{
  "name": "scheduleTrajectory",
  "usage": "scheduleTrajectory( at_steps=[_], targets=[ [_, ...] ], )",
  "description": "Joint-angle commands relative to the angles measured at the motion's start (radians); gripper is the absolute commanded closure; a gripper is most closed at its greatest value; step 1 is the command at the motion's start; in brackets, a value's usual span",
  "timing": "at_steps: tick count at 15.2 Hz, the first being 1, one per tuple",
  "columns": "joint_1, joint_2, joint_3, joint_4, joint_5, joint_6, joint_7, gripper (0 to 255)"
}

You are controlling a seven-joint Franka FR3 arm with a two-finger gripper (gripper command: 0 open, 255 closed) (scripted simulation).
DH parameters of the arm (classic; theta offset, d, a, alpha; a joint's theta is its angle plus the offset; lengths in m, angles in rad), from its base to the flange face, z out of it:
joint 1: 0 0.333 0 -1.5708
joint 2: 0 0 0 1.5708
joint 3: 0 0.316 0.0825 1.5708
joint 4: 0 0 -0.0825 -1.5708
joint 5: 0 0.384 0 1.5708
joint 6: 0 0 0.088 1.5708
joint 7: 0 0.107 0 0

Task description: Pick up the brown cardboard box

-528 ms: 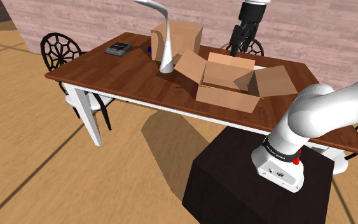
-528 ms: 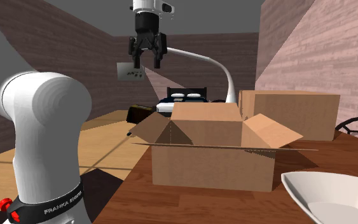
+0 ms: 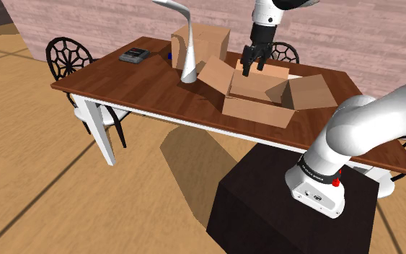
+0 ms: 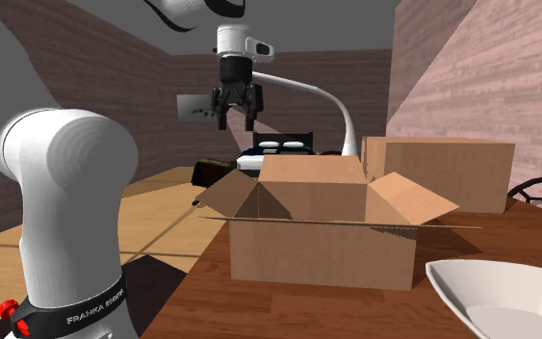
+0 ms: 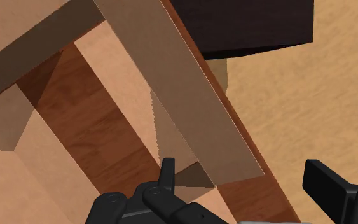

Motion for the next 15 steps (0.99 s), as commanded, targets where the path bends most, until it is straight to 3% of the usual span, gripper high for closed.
scheduleTrajectory(
  at_steps=[1,10,15],
  targets=[
    [-0.004,0.061,0.01,-0.01,0.001,0.072,0.026,0],
    [-0.024,0.384,0.039,0.031,-0.014,0.348,0.14,0],
    [-0.024,0.416,0.039,0.002,-0.015,0.408,0.141,0]
  ],
)
